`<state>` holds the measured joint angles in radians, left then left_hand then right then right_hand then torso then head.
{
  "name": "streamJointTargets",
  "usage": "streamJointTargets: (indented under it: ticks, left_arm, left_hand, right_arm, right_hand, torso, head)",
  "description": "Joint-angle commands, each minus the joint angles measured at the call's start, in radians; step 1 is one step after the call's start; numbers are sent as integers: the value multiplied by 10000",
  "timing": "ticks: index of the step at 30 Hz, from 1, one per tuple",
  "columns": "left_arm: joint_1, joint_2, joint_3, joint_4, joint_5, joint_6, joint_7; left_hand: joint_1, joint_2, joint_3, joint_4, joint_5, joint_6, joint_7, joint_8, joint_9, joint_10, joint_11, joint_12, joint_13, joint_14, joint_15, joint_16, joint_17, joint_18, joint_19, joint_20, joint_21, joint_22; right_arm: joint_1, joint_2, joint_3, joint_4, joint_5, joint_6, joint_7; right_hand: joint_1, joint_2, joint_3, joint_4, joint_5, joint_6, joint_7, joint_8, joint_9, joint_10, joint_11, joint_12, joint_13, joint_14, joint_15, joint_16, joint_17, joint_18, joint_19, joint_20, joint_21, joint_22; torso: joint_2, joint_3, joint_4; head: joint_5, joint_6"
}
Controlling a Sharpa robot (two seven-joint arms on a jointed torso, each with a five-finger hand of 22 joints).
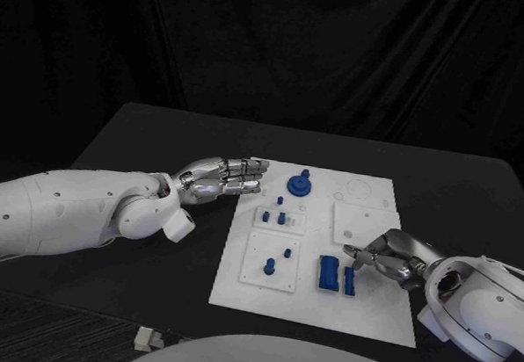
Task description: Assemble the parts on the task board
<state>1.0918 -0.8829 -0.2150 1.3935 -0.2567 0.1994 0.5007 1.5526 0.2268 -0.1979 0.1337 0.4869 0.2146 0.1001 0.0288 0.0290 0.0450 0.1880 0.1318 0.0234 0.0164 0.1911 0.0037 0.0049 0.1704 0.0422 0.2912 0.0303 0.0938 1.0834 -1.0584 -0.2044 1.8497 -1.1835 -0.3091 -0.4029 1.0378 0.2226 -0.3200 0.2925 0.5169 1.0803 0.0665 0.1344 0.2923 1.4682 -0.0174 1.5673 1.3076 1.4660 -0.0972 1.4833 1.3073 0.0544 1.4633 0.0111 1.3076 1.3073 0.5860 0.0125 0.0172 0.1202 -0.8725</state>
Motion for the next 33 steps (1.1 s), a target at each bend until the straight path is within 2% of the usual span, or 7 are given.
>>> streamJointTargets:
  ticks: [1,6,10,20,26,30,33]
  left_arm:
    - [-18,7,10,13,66,104,218]
    - [-23,5,10,12,66,110,219]
    - [-26,4,10,9,66,111,219]
    - [-32,-14,10,18,66,91,339]
    - [-34,-102,10,127,66,-81,828]
    - [-34,-258,11,332,66,-409,1353]
    - [-30,-483,14,608,66,-820,1807]
  left_hand:
    - [-4,71,-3,-66,68,-1,-6,27,7,19,70,60,15,35,60,37,15,-42,27,16,48,19]
    - [-4,72,-1,-69,69,4,-9,27,7,19,74,59,14,36,62,37,16,-43,35,16,54,34]
    - [-4,74,0,-72,71,3,-11,27,7,19,76,58,14,37,63,38,16,-43,35,16,54,32]
    - [-4,74,0,-72,71,3,-11,27,7,19,76,58,14,37,63,38,16,-43,35,16,54,32]
    - [-23,90,33,-159,90,136,-23,48,22,125,115,196,38,113,89,67,36,-42,165,12,149,197]
    - [-106,75,10,-167,87,318,-49,74,40,303,127,383,66,222,50,106,59,-49,250,-18,215,269]
    - [-198,50,-55,-47,81,563,-11,115,63,392,20,454,73,216,-80,99,56,-6,227,-80,210,240]
  right_arm:
    - [-53,23,-29,21,-225,327,-379]
    - [-55,20,-29,42,-348,189,-328]
    - [-56,-3,-29,116,-572,-162,-119]
    - [-56,-157,-28,465,-1670,-1226,425]
    - [-34,-466,-23,825,-2021,-2222,1059]
    - [188,-673,-21,1082,-1929,-3041,1630]
    - [565,-766,-21,1169,-1464,-3762,2188]
  right_hand:
    - [44,-13,-108,-7,-145,-277,51,-186,-160,1026,122,35,2632,615,81,-30,199,54,-16,115,-62,1830]
    - [68,-10,-153,-8,-247,-548,149,-375,-366,1026,206,35,2632,616,145,-40,178,57,-22,166,-97,1824]
    - [73,-12,-171,-8,-283,-618,175,-423,-430,1026,230,35,2632,620,165,-36,188,56,-17,183,-92,1827]
    - [108,3,-210,-10,-440,-794,249,-544,-627,1026,299,35,2632,638,214,-5,256,42,14,230,-36,1848]
    - [80,62,-241,-1,-562,-652,234,-484,-704,1026,294,35,2632,675,220,73,437,10,85,247,127,1899]
    - [30,150,-291,-4,-665,-338,162,-344,-777,1026,238,35,2632,664,192,61,380,15,89,237,128,1900]
    - [43,168,-370,-13,-758,-155,109,-293,-898,1026,186,35,2632,459,151,-339,-531,150,-175,206,-520,1706]
  torso:
    - [-1,0,2]
    - [-2,1,2]
    - [-1,0,1]
    - [0,2,0]
    - [0,2,-2]
    - [-2,1,1]
    - [0,2,2]
  head:
    - [3,-1]
    - [8,-1]
    - [9,-1]
    - [16,-1]
    - [8,-1]
    - [-54,-1]
    - [-121,-1]
